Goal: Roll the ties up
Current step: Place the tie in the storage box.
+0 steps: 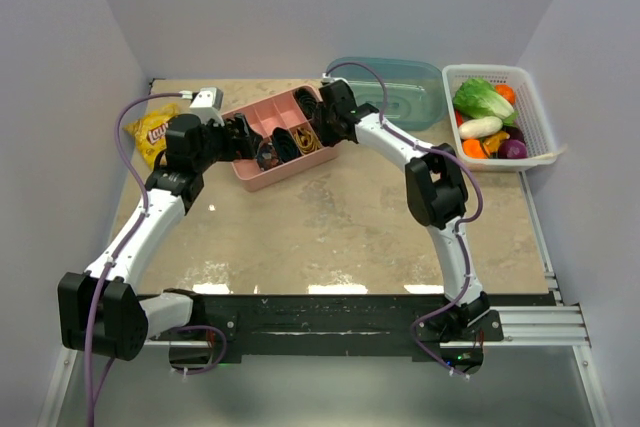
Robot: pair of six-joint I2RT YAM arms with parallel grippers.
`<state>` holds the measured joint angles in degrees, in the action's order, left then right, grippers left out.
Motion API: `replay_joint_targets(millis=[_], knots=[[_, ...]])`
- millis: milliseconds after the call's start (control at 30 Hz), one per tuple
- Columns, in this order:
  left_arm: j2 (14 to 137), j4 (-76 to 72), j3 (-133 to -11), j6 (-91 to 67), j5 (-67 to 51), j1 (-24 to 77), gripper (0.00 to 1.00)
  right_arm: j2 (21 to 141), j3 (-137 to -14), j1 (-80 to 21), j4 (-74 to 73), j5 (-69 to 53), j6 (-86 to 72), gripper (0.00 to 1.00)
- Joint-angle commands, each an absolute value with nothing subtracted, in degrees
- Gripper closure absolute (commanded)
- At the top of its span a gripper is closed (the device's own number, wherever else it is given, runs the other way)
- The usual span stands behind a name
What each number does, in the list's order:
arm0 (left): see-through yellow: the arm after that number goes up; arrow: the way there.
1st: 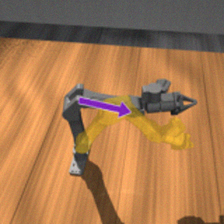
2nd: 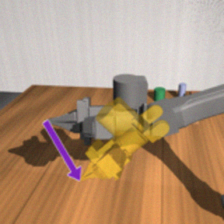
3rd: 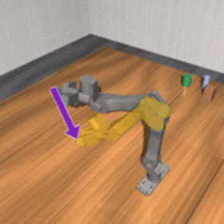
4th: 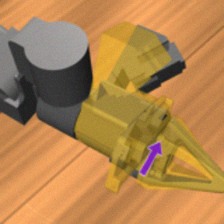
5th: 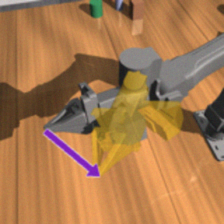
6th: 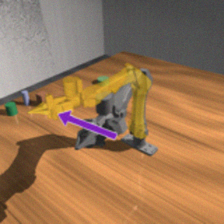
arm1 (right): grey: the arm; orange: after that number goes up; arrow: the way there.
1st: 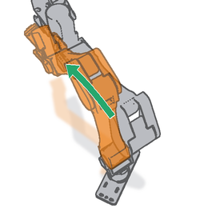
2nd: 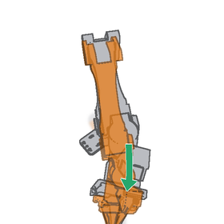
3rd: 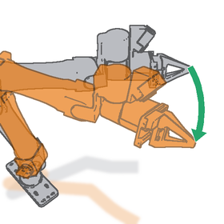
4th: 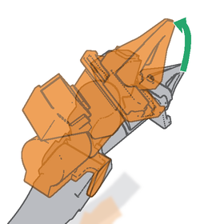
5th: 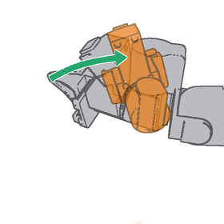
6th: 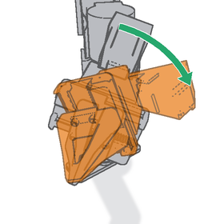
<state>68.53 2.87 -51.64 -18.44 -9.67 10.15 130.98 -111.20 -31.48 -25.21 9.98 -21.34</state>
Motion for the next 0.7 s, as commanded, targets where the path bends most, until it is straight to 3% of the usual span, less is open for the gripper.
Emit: replay_joint_targets(millis=[0, 133, 367, 667], knots=[[68.6, 0.9, -51.2, -18.5, -10.3, 10.0, 0.0, 130.4, -111.5, -31.0, -32.0, 13.5, -18.9, 0.61], [68.7, 0.9, -51.1, -18.5, -10.4, 10.0, 0.0, 128.9, -111.6, -31.0, -32.4, 13.4, -18.9, 0.41], [68.8, -1.0, -51.2, -18.5, -10.5, 10.0, 0.0, 128.1, -112.9, -31.0, -34.0, 13.4, -19.2, 0.21], [68.8, -1.2, -50.8, -18.5, -11.1, 10.0, 0.0, 126.0, -114.3, -31.0, -35.1, 13.3, -19.6, 0.14]])
